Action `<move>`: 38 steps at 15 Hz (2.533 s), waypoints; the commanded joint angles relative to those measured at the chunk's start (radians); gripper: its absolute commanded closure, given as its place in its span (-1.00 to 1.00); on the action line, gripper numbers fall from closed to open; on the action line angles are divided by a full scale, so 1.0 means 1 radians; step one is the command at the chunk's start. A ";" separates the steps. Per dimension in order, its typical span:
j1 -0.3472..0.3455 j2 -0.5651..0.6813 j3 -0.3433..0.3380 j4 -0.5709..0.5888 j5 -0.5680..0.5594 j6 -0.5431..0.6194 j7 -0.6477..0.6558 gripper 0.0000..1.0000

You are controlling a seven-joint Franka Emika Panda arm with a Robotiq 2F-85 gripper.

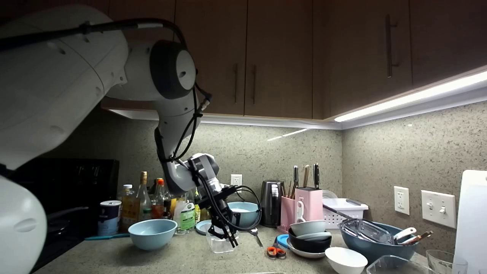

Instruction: Pick the chopsticks and put them in the blue bowl

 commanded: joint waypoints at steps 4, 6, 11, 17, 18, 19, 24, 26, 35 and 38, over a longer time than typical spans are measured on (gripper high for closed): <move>0.015 0.027 -0.012 0.045 0.021 -0.052 -0.036 0.88; 0.026 0.006 -0.017 0.033 0.009 -0.061 -0.006 0.88; 0.061 -0.134 -0.035 -0.050 -0.035 -0.063 0.088 0.88; 0.076 -0.322 0.007 -0.126 0.042 -0.243 0.116 0.87; 0.078 -0.350 0.020 -0.145 0.060 -0.271 0.112 0.87; 0.084 -0.377 0.036 -0.165 0.072 -0.293 0.109 0.87; 0.127 -0.462 0.123 -0.242 0.103 -0.352 0.087 0.87; 0.148 -0.475 0.157 -0.252 0.121 -0.369 0.076 0.87; 0.249 -0.405 0.259 -0.258 0.093 -0.411 0.084 0.87; 0.264 -0.358 0.262 -0.250 0.081 -0.433 0.077 0.87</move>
